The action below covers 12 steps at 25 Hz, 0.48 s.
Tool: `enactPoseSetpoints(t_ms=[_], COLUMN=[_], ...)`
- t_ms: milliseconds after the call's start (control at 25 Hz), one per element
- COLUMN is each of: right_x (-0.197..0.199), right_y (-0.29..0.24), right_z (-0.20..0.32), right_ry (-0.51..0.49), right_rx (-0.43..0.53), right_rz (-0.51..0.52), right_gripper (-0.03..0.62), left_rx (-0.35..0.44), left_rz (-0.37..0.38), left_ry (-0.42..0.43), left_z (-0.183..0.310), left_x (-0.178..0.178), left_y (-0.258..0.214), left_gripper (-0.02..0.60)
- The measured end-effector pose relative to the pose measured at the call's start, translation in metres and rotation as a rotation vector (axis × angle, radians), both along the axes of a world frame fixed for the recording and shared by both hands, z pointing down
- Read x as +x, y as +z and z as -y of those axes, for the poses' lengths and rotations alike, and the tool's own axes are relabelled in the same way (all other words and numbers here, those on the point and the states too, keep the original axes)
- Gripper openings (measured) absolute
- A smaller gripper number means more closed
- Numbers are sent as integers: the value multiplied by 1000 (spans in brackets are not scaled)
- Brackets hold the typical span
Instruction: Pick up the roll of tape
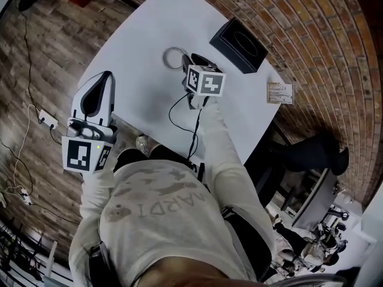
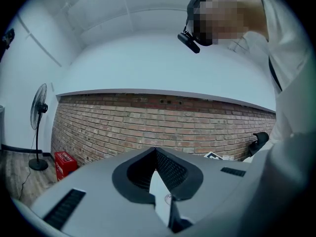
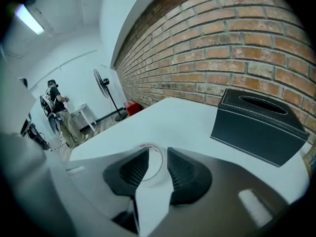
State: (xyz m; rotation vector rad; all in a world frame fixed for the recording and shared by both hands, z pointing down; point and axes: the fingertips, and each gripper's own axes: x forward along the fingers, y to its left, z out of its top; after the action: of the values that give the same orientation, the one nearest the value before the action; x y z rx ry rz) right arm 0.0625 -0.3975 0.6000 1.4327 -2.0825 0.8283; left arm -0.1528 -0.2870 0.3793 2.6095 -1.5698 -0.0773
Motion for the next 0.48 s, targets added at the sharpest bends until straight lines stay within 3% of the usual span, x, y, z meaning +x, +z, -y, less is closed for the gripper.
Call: enactPoseSetpoints(t_ms=[480], right_x=[-7], right_y=[40], right_z=[15], right_ry=[-19], right_rx=[-77], right_rz=[-94], right_gripper=[144], left_rx=[-25], left_rz=[10], left_ry=[-35], left_z=[3], left_x=[-15], left_y=[10], left_gripper=[6])
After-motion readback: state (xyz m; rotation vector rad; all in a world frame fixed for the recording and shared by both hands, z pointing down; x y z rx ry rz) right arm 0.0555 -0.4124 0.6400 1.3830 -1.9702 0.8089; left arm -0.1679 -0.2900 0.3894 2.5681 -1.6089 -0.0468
